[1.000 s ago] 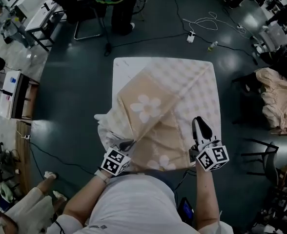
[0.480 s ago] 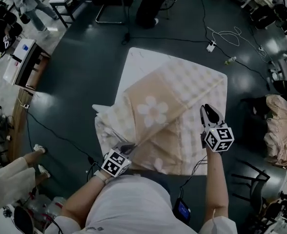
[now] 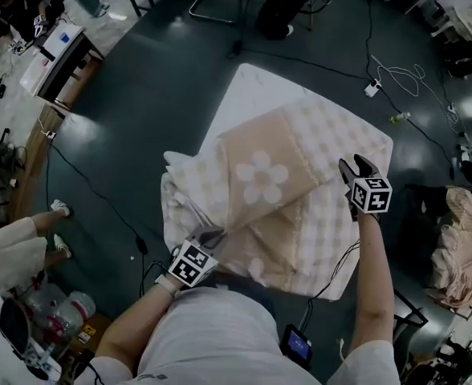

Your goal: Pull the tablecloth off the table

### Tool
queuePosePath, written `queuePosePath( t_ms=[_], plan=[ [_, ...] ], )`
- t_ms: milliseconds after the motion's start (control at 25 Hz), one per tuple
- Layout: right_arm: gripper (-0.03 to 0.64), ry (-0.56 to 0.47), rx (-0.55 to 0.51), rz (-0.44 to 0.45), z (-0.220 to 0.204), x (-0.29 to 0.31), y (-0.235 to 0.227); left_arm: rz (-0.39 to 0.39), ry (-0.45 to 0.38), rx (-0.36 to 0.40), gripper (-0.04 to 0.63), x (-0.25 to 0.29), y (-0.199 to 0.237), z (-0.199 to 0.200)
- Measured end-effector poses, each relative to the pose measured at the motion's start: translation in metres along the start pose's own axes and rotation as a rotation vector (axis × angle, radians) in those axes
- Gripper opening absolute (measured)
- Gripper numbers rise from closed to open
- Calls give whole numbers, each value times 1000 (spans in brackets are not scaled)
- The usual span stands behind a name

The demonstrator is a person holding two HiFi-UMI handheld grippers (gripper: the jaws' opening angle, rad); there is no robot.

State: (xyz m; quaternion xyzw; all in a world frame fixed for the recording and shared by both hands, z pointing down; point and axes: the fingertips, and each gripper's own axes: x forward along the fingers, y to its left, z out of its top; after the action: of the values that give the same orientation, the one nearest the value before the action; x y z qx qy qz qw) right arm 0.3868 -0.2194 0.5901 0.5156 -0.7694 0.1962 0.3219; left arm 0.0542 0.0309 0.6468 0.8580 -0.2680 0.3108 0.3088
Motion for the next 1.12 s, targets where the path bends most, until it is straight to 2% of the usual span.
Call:
queuePosePath(
  t_ms=[80,160,280,440,720,920,1120],
  plan=[
    [214,47,-10,6,-5,16,-11,-4,1,-13,52,1,-3,-2],
    [227,86,-15,-4,-10,31,-24,-20,-1,-26,128,1,-10,-3],
    [238,145,-7,-14,-18,55,-40,-17,-13,-28,175,-1,-14,-6],
    [245,186,1,-34,-24,78,-59,-6,-32,-41,195,-6,-14,-1],
    [252,278,3,-18,-37,106,-69,27,-72,-108,218,-17,-8,-7],
    [252,360,15,30,-52,121,-66,86,-92,-145,224,-29,11,-8],
    [251,383,50,59,-54,121,-67,142,-90,-195,227,-43,29,-13]
  ],
)
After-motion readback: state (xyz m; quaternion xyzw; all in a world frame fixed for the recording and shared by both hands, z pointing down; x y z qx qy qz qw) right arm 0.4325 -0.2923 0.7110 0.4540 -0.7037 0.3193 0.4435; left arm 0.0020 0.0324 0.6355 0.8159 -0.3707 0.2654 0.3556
